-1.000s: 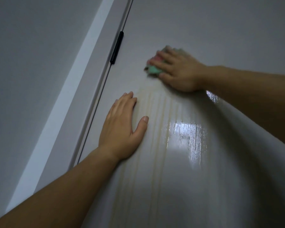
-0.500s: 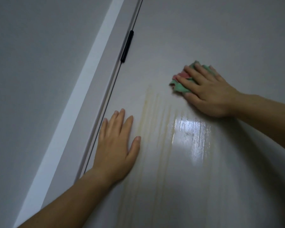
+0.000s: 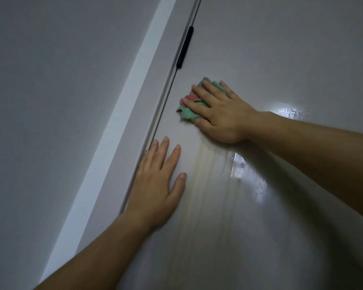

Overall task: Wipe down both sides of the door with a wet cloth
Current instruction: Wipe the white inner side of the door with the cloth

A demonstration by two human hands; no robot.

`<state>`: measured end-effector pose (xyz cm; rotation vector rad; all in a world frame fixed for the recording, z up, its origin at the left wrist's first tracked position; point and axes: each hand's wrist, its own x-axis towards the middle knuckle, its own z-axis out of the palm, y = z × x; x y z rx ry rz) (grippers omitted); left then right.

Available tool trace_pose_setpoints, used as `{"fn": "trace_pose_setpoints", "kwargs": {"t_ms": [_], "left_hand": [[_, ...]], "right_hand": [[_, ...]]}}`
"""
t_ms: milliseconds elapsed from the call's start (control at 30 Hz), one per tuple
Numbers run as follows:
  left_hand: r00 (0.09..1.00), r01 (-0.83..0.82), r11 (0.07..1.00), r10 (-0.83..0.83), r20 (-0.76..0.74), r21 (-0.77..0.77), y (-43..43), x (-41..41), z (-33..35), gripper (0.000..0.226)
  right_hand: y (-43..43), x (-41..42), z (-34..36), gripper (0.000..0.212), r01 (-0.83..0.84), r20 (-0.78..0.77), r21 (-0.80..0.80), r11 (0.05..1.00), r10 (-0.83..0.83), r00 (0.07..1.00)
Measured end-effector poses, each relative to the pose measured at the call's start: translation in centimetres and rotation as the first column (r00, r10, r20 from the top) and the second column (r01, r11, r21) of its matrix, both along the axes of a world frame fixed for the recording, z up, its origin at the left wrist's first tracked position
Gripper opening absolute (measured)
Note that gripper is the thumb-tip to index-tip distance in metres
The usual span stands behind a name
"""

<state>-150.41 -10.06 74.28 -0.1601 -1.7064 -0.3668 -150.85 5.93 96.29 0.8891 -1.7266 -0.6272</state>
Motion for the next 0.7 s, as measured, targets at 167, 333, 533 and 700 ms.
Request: {"fn": "trace_pose_setpoints", "kwargs": {"t_ms": [167, 333, 533, 700], "left_hand": [[1.0, -0.011, 1.0, 0.011, -0.007, 0.005, -0.3, 0.0, -0.8, 0.067], [1.0, 0.013, 1.0, -0.013, -0.004, 0.014, -0.3, 0.1, -1.0, 0.069], [0.998, -0.025, 0.999, 0.027, 0.05, -0.044, -0.9, 0.1, -4.3, 0.072], [0.996, -0.062, 0.998, 0.063, 0.057, -0.029, -0.7, 0.1, -6.2, 0.072]], "right_hand": [[-4.2, 0.3, 1.3, 0.062, 0.038, 0.002, -0.092, 0.995, -0.038, 0.999], [-3.6, 0.0, -2.2, 0.062, -0.022, 0.008, 0.056, 0.998, 0.021, 1.0], [-1.4, 0.5, 1.7, 0.062, 0.061, 0.004, -0.11, 0.992, -0.061, 0.998], [-3.1, 0.2, -3.3, 0.065, -0.001, -0.004, -0.064, 0.998, 0.001, 1.0]]}}
